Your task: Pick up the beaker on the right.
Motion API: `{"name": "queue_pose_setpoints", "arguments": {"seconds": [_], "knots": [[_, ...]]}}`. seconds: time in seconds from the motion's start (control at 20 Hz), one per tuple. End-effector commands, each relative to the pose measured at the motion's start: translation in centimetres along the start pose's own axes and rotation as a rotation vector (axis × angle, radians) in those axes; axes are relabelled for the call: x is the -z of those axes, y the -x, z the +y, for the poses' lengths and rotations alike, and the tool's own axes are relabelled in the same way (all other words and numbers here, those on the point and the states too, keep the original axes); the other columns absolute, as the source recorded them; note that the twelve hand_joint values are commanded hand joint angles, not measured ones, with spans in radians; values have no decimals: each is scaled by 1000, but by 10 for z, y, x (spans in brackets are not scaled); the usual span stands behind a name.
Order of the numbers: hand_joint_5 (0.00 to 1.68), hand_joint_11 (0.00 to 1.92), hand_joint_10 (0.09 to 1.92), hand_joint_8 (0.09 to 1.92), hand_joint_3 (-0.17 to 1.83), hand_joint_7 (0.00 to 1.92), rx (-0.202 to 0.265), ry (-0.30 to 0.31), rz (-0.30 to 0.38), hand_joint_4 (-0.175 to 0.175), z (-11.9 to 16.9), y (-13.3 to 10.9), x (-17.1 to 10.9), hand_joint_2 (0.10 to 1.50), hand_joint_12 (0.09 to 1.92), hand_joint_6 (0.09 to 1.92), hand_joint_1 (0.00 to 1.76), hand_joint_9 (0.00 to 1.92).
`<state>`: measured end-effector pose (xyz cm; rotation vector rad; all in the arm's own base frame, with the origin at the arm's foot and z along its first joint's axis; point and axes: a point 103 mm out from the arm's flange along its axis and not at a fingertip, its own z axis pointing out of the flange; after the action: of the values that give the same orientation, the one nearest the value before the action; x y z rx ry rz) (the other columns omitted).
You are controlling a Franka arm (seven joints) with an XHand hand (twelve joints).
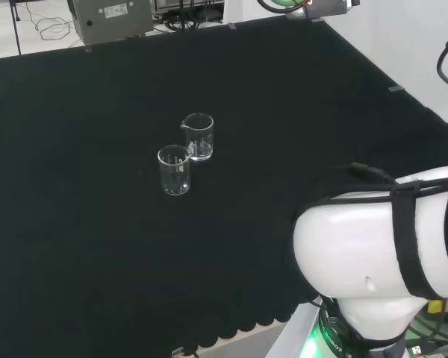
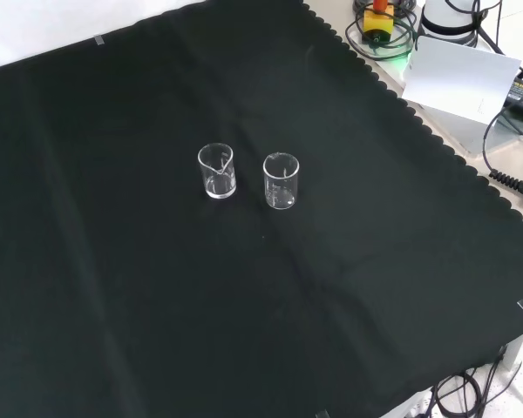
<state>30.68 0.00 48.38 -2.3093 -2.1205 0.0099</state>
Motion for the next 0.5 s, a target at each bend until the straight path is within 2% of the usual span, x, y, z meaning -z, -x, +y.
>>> {"name": "queue_pose_setpoints", "arguments": {"seconds": [0.05,0.1,0.2,0.5], "knots": [[220,29,597,491,517,63,-2,9,-8,-27,0,0,0,1045,1390,390,278,226],[228,14,625,461,449,30,-2,8,-10,-24,0,0,0,1137,1388,284,187,174],[242,2,654,438,383,6,-7,8,-7,-21,1,1,0,1212,1386,186,117,131],[263,0,670,434,337,0,-13,4,-8,-21,4,3,-2,1245,1387,122,104,117]]}}
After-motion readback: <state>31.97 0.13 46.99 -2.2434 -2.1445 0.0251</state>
